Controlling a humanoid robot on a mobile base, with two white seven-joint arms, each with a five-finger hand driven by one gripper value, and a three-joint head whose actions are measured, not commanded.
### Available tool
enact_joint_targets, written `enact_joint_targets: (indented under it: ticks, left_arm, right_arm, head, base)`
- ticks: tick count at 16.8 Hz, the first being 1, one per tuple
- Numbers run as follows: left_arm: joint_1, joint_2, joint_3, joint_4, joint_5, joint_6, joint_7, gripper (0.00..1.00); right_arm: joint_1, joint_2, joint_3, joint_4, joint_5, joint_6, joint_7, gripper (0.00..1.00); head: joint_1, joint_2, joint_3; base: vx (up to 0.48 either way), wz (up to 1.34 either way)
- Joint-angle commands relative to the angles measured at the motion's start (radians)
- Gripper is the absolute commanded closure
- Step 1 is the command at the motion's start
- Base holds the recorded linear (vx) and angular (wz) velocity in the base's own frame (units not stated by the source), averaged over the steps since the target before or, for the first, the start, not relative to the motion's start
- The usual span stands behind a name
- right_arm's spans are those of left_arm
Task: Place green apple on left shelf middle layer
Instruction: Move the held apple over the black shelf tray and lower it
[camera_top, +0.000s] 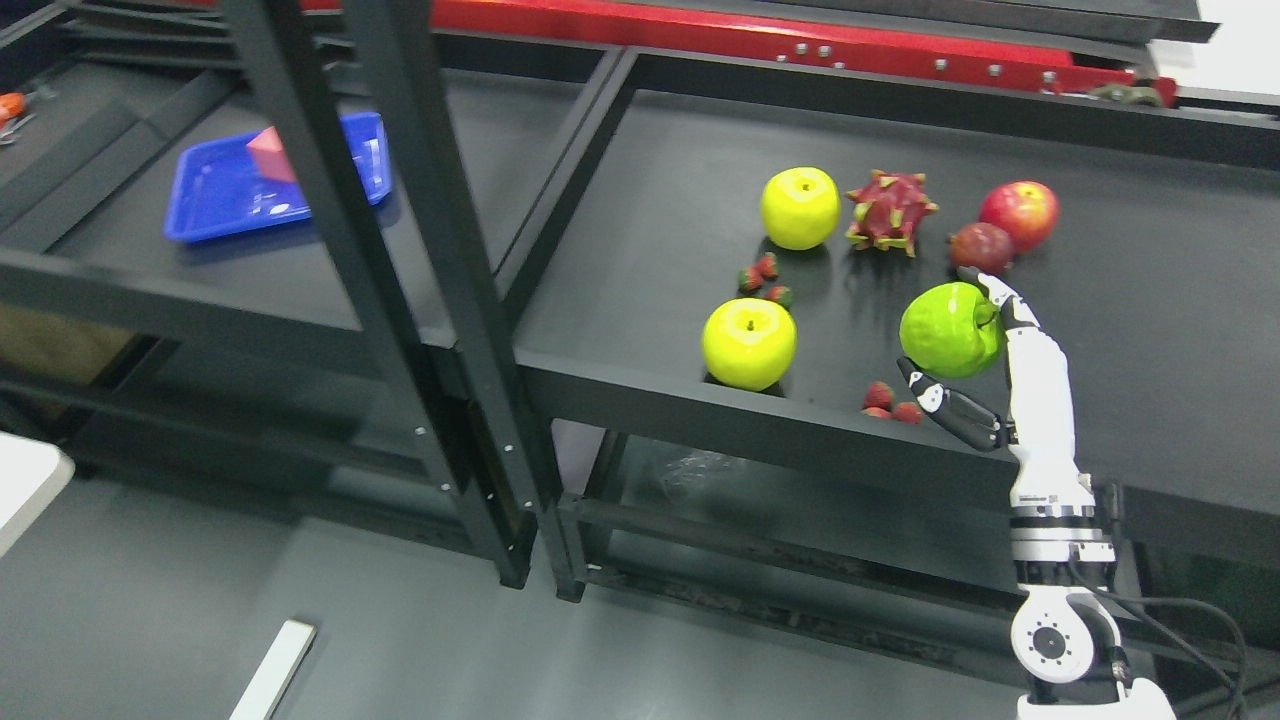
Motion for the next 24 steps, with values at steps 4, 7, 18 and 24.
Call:
enact_joint_targets:
  ticks: [4,7,18,24]
  left_arm:
    - [0.0,0.017,0.0,0.0,0.0,0.001,0.0,0.0]
    - [0.0,0.017,0.0,0.001,0.0,0.001,0.0,0.0]
    - [0.0,0.017,0.0,0.001,0.0,0.001,0.0,0.0]
    - [0.0,0.017,0.0,0.001,0.0,0.001,0.0,0.0]
  right_arm:
    - [0.02,-0.017,0.002,0.0,0.001,0.002,0.003,1.0]
    - [0.012,-0.017,0.013,0.003,0.001,0.004,0.012,1.0]
    - [-0.113,-0.017,0.297,0.105,0.018,-0.007,0.211,1.0]
    - [-0.216,-0.017,0.449,0.216,0.112,-0.007,0.299,0.99]
  head:
    - [0.0,0.0,0.0]
    - [0.0,0.0,0.0]
    - [0.0,0.0,0.0]
    - [0.0,0.0,0.0]
  base:
    - [0.098,-0.44]
    - [0.121,-0.42]
    - [0.131,-0.28]
    - [0.107,-0.11]
